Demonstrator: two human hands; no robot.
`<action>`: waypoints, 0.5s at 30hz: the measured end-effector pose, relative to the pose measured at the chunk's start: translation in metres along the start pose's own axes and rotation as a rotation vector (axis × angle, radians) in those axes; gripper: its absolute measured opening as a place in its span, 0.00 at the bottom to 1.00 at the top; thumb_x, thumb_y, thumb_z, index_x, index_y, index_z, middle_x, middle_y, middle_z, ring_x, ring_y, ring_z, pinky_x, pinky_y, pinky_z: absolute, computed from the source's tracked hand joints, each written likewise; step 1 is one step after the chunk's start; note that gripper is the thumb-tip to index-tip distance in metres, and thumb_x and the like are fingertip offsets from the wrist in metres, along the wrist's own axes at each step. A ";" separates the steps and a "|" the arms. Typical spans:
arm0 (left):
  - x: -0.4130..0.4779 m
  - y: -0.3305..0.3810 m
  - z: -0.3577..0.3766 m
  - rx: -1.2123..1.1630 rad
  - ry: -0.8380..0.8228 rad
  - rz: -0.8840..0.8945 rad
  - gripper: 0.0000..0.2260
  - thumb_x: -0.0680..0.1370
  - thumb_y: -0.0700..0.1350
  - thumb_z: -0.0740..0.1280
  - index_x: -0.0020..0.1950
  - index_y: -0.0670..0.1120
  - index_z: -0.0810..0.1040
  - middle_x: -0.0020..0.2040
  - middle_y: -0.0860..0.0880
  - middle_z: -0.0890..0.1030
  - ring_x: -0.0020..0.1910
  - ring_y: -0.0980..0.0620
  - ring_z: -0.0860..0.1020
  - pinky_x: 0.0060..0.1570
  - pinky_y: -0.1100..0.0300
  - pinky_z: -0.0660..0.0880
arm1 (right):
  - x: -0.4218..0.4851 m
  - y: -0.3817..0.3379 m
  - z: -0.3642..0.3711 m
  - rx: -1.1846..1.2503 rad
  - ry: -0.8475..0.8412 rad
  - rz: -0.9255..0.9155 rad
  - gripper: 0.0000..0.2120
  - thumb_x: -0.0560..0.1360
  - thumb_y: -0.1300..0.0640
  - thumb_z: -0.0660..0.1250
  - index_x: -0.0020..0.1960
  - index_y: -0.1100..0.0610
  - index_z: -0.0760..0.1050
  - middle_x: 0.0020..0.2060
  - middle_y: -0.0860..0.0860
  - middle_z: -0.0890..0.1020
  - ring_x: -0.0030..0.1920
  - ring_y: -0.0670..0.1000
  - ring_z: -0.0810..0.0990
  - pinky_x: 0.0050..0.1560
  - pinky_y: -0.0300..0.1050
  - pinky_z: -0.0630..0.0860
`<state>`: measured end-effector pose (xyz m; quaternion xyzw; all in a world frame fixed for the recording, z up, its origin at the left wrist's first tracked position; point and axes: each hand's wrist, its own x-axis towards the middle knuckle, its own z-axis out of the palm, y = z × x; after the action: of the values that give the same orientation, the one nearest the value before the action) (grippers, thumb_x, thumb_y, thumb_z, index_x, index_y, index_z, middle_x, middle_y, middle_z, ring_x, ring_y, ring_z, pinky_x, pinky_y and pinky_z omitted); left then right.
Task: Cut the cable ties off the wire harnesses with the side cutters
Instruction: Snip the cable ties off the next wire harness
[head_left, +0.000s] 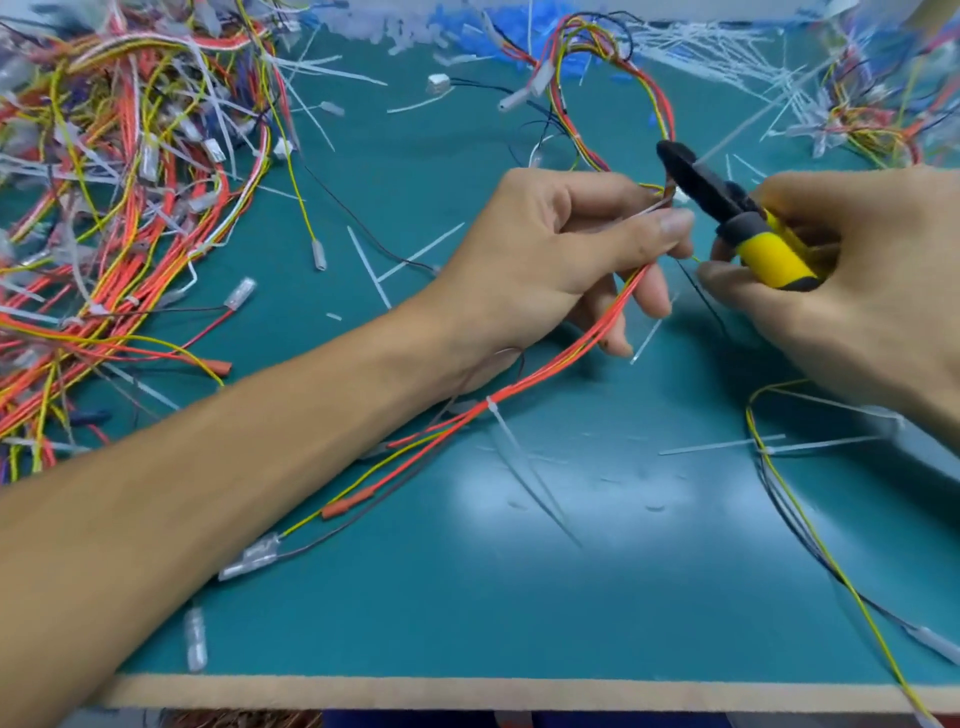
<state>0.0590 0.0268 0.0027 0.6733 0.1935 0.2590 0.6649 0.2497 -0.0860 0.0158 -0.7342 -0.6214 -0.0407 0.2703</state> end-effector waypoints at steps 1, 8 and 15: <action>-0.001 0.000 0.000 -0.001 -0.006 -0.001 0.08 0.83 0.40 0.68 0.49 0.36 0.82 0.33 0.43 0.83 0.21 0.48 0.76 0.26 0.59 0.77 | 0.000 -0.001 -0.001 0.007 -0.011 0.002 0.16 0.72 0.48 0.70 0.40 0.62 0.76 0.31 0.66 0.75 0.35 0.67 0.74 0.34 0.59 0.74; -0.001 0.001 0.000 0.000 -0.007 0.002 0.07 0.82 0.41 0.68 0.49 0.38 0.83 0.33 0.44 0.83 0.21 0.48 0.76 0.28 0.57 0.77 | 0.001 0.000 -0.001 0.068 -0.021 -0.009 0.15 0.72 0.50 0.69 0.39 0.62 0.75 0.30 0.64 0.71 0.34 0.67 0.70 0.32 0.62 0.74; -0.001 -0.001 -0.001 -0.025 -0.022 0.007 0.07 0.82 0.42 0.68 0.49 0.39 0.84 0.34 0.43 0.83 0.21 0.47 0.76 0.29 0.54 0.78 | 0.001 0.000 -0.002 0.105 0.000 -0.034 0.14 0.72 0.50 0.70 0.35 0.58 0.73 0.28 0.59 0.67 0.32 0.62 0.64 0.29 0.56 0.68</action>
<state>0.0576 0.0272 0.0013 0.6684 0.1806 0.2562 0.6745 0.2507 -0.0856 0.0177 -0.7083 -0.6351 -0.0127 0.3079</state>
